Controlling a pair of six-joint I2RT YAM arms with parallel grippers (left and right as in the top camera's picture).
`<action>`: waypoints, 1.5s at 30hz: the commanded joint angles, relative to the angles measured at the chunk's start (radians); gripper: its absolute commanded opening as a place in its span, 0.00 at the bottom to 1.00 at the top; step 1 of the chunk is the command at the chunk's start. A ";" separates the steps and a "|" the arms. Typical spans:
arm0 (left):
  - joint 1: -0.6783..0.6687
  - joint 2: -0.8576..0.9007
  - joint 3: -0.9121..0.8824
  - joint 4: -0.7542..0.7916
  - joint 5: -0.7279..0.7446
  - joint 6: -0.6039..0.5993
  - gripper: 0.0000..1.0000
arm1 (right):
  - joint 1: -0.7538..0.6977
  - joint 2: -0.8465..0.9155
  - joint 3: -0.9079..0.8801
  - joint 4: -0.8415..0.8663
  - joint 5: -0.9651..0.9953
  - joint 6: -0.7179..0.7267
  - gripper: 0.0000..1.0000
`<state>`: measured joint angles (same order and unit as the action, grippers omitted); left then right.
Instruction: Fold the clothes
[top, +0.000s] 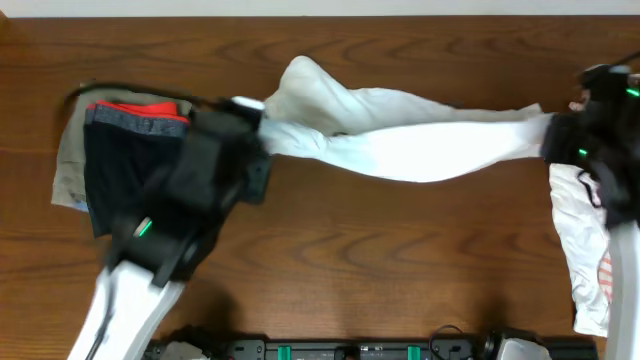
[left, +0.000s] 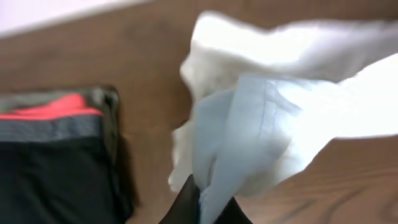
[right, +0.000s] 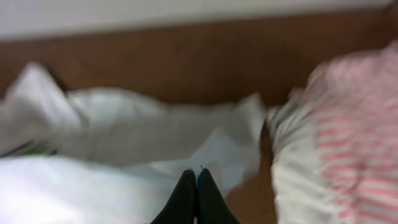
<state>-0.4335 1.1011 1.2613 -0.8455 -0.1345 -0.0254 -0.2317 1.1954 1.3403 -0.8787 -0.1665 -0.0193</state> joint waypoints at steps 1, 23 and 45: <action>0.002 -0.132 0.026 0.031 -0.005 0.002 0.06 | 0.004 -0.081 0.054 -0.016 0.074 0.011 0.01; 0.154 0.608 0.085 0.815 0.028 0.097 0.06 | 0.063 0.668 0.150 0.524 0.004 0.074 0.01; 0.225 0.558 0.772 -0.372 0.403 0.115 0.06 | 0.068 0.664 0.881 -0.576 0.145 -0.024 0.01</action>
<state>-0.2104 1.6234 2.0624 -1.0878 0.0952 0.1284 -0.1642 1.8236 2.2810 -1.3830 -0.0563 -0.0139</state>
